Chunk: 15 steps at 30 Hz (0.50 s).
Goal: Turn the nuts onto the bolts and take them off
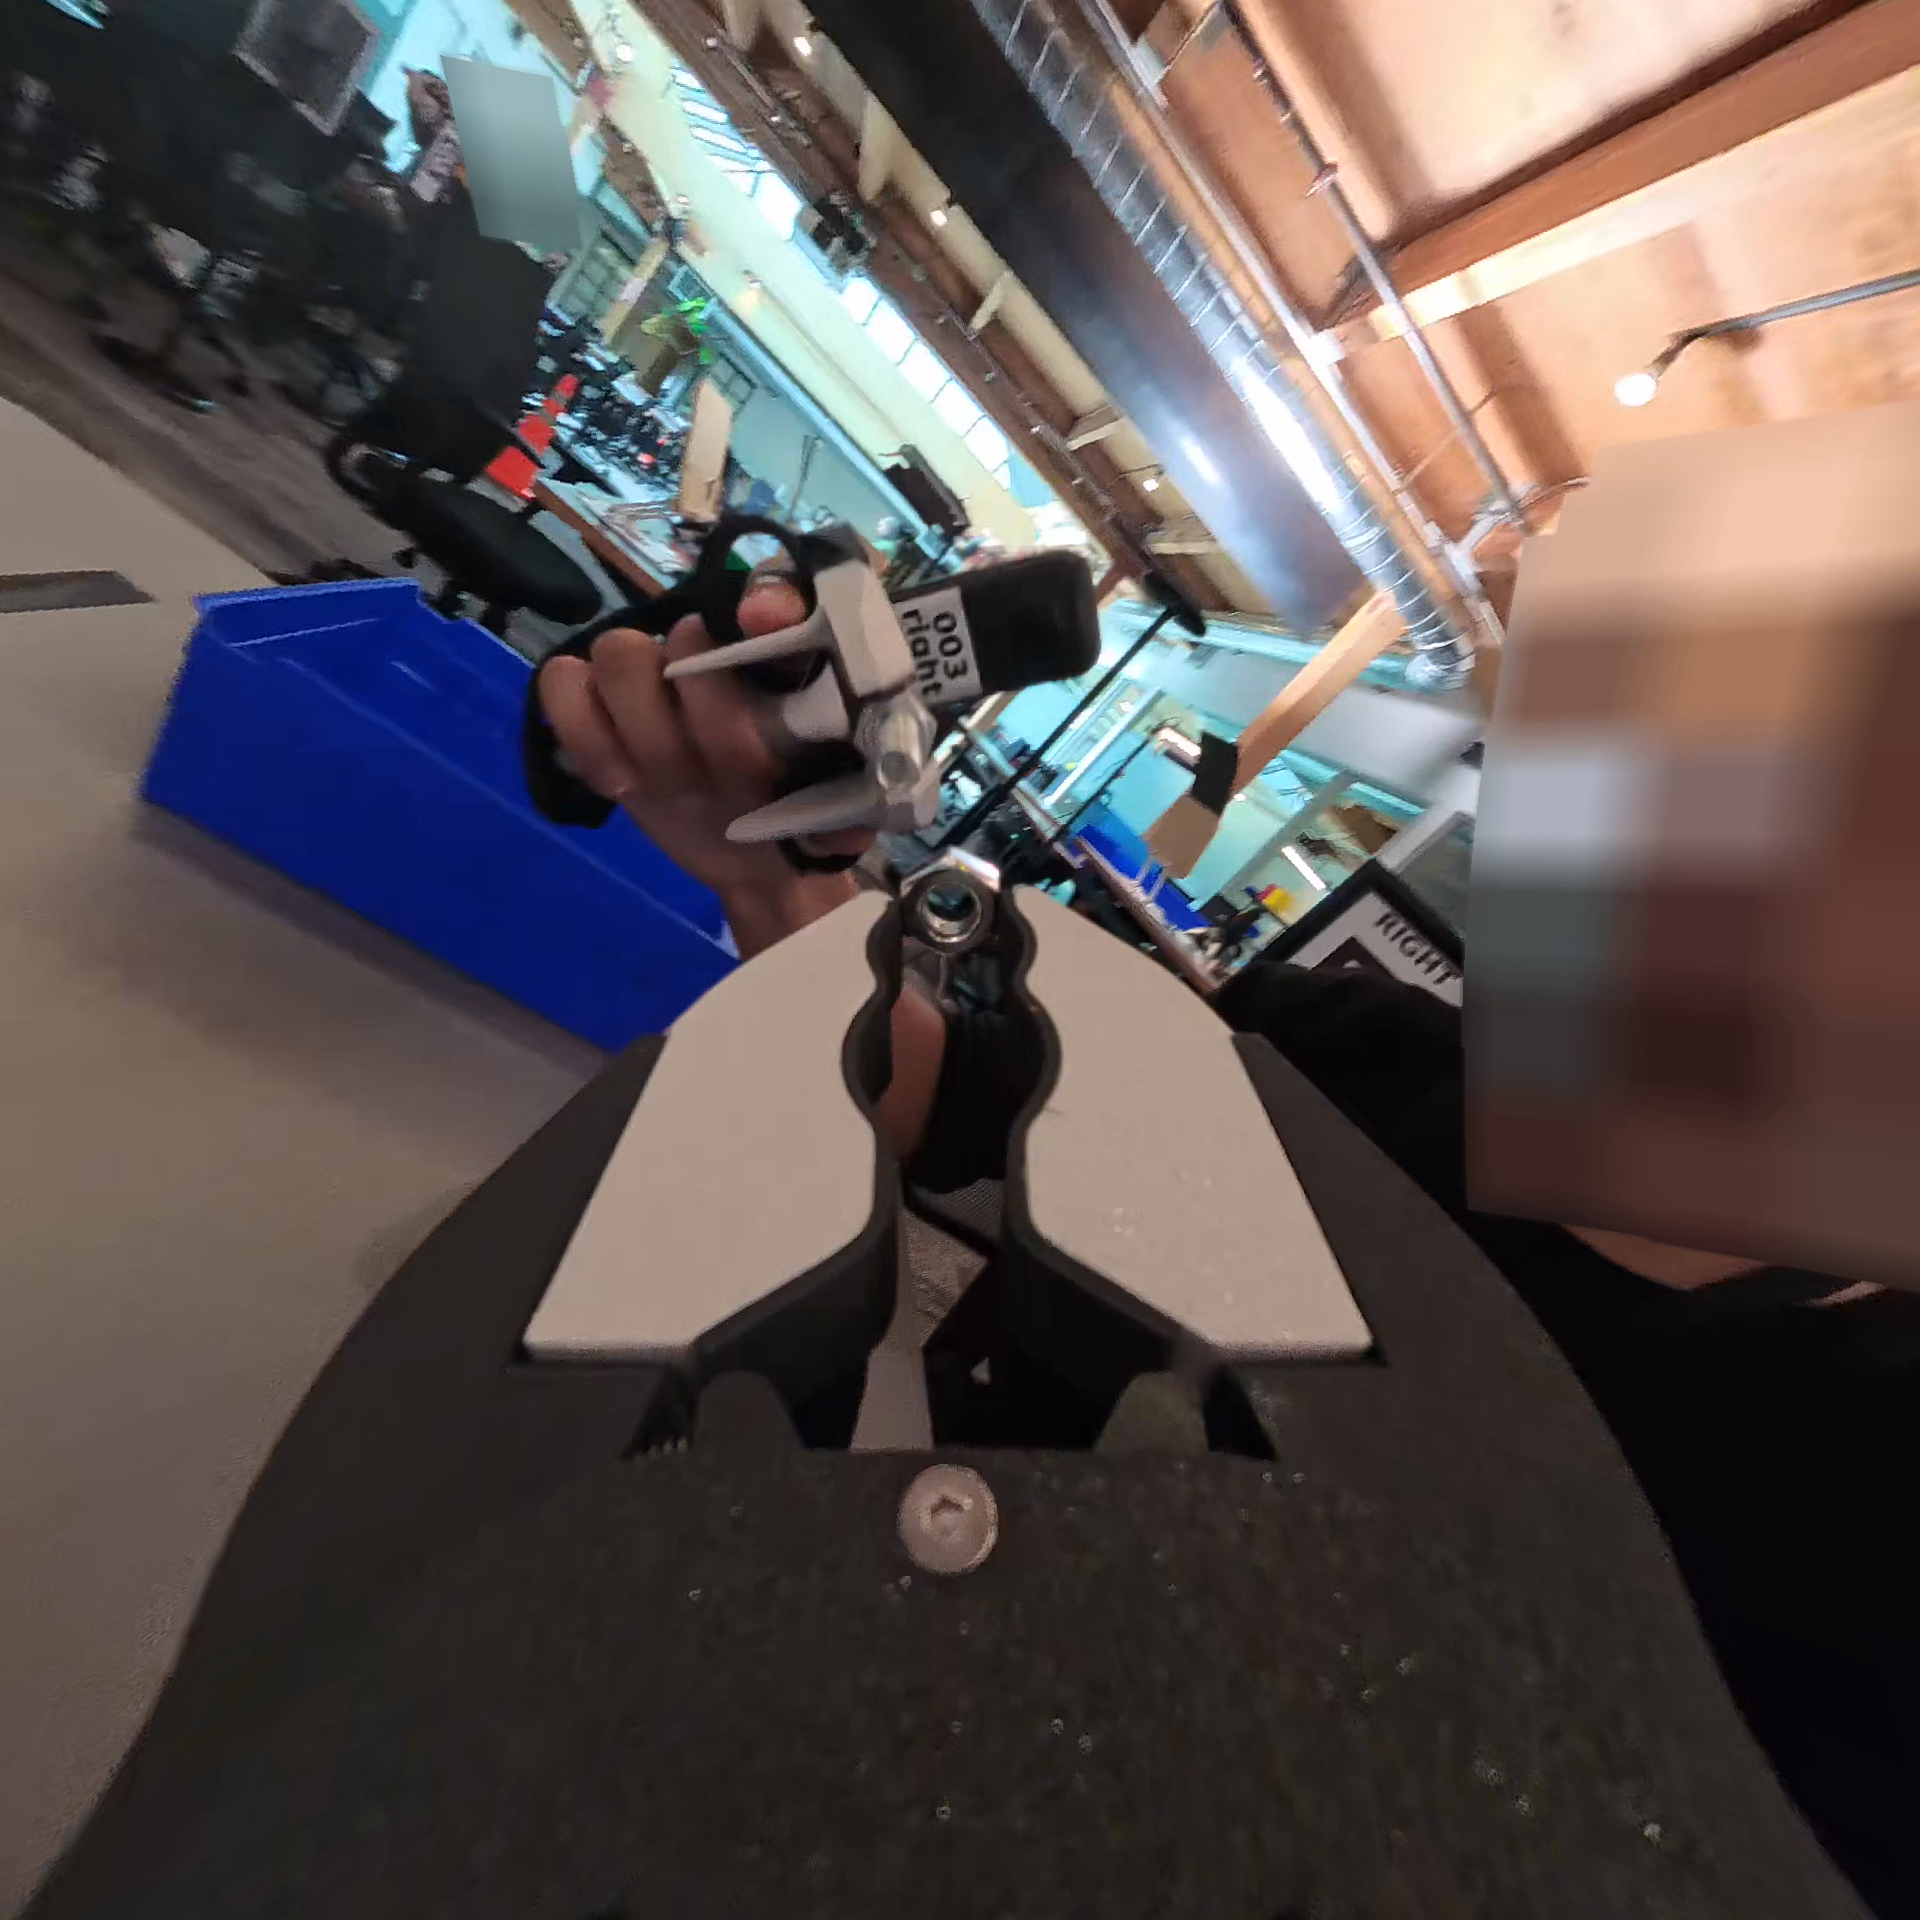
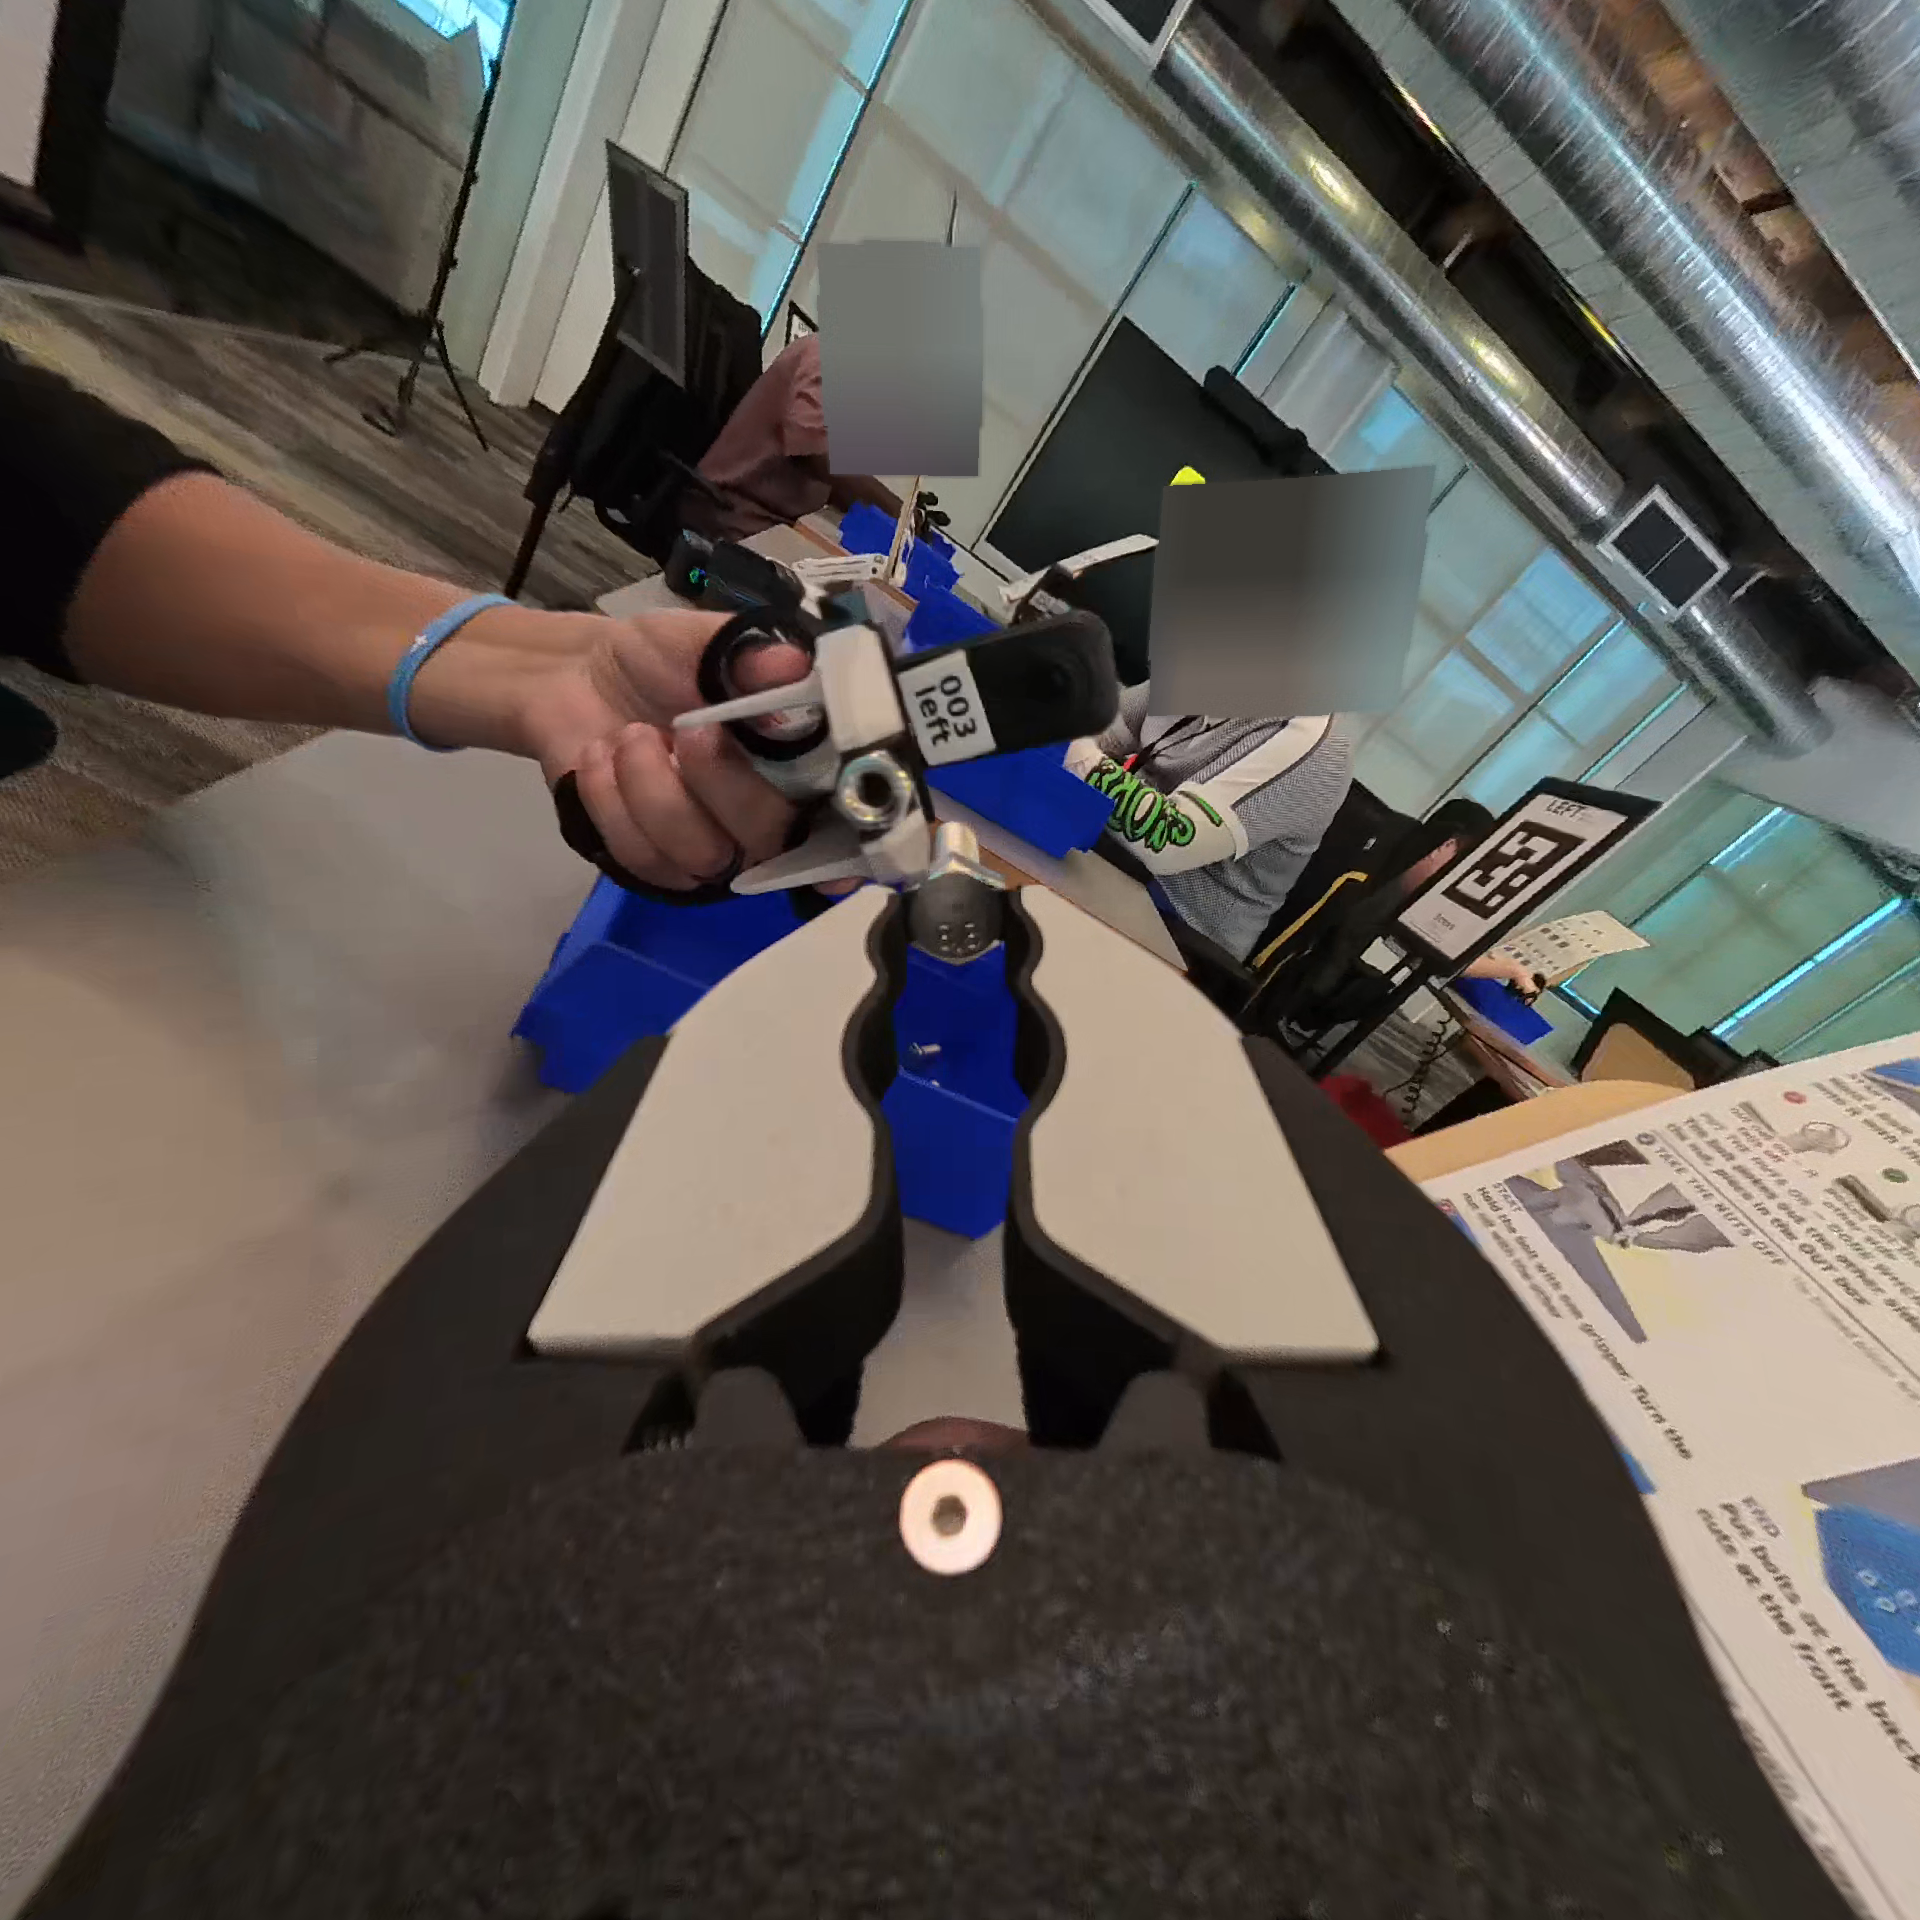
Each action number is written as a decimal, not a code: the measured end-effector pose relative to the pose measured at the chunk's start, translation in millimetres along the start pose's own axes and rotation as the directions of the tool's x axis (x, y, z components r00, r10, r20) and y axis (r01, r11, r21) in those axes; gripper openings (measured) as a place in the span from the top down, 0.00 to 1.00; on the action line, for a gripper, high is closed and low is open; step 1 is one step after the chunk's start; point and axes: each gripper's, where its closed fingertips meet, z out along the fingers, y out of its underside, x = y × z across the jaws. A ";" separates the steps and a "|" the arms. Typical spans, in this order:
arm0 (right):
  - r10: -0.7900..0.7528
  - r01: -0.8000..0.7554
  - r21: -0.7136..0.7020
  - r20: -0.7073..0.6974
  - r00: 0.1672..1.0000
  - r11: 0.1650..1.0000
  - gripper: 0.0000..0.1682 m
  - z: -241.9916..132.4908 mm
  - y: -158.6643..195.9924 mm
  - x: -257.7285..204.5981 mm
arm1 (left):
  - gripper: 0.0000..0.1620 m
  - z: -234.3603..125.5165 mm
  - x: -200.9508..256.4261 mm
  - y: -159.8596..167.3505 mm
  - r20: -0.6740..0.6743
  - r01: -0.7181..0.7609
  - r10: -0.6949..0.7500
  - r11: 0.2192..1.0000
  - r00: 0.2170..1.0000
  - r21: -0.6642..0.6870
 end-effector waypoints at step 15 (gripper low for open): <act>-0.156 0.154 -0.133 -0.006 0.988 0.979 0.90 2.0 17.1 -1.0 | 0.90 18.8 -25.3 -12.0 -0.065 0.188 -0.191 0.981 0.979 -0.053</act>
